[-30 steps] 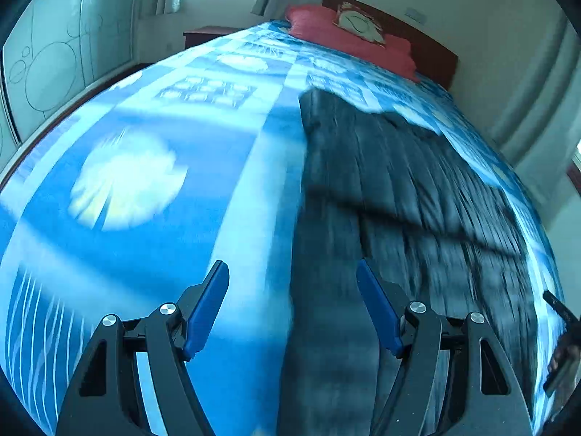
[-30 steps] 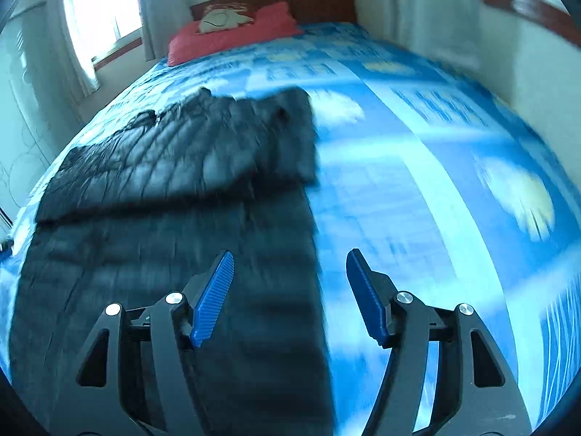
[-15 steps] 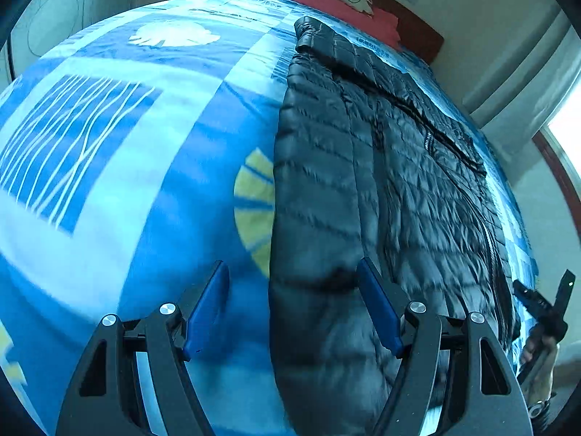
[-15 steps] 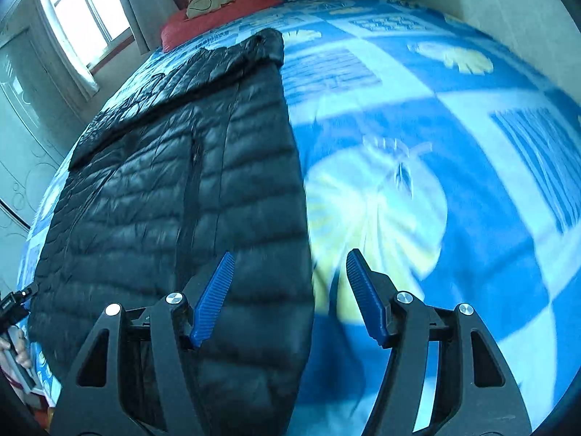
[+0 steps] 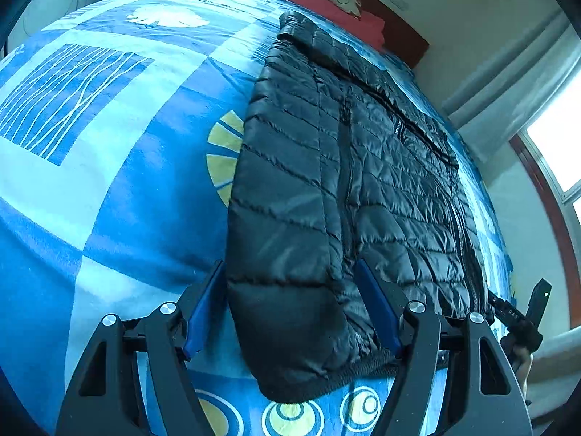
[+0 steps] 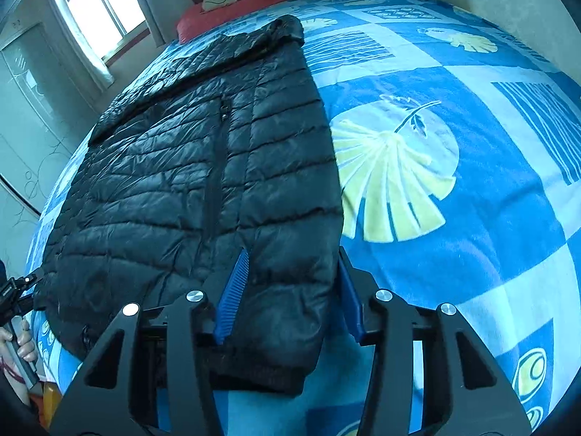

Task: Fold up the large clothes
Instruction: 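Grasp the jacket hem with the left tool and lift it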

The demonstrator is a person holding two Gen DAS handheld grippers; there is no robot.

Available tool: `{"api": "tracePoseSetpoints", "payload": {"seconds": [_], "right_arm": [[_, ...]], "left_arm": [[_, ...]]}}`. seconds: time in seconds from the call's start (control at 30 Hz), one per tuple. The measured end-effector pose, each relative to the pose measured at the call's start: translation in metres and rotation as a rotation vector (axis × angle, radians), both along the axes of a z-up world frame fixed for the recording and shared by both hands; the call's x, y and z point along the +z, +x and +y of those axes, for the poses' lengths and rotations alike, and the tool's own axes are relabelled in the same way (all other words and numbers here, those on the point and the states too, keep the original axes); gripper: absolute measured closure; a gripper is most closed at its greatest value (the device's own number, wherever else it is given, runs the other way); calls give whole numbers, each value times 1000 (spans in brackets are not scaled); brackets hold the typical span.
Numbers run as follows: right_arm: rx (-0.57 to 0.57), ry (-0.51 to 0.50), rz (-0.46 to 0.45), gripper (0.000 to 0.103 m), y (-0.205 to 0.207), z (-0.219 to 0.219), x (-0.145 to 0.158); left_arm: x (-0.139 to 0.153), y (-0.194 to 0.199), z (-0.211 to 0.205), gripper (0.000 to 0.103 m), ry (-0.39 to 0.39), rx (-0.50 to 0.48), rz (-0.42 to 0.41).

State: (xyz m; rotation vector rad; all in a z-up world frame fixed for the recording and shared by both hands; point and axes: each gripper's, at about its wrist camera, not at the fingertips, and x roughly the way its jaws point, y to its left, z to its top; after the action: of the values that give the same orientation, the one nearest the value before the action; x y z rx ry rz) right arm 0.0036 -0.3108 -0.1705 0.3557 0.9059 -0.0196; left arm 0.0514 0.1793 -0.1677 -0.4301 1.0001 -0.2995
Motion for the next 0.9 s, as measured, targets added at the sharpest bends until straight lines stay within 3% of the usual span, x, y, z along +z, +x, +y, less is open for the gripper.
{"api": "tracePoseSetpoints", "payload": {"seconds": [0.1,0.17,0.27,0.4,0.67,0.9], "right_arm": [[4,2,1,59,-5,2,0],[2,-2,-1,63,-8,4,0],[6,18,-4,74,-10,5,0],[9,65,-19,88,-12,4,3],[28,149,-86,93,-23,-2,28],[35,300,-185,93,1,-18,60]], "left_arm": [[-1,-3,-2,52,-2,-4,6],[-2,-5,-2,57,-1,-8,0],[-2,-6,-1,64,0,-2,-2],[1,-8,4,83,-41,25,-5],[35,-16,5,90,-46,38,-94],[74,13,9,90,-144,53,-150]]}}
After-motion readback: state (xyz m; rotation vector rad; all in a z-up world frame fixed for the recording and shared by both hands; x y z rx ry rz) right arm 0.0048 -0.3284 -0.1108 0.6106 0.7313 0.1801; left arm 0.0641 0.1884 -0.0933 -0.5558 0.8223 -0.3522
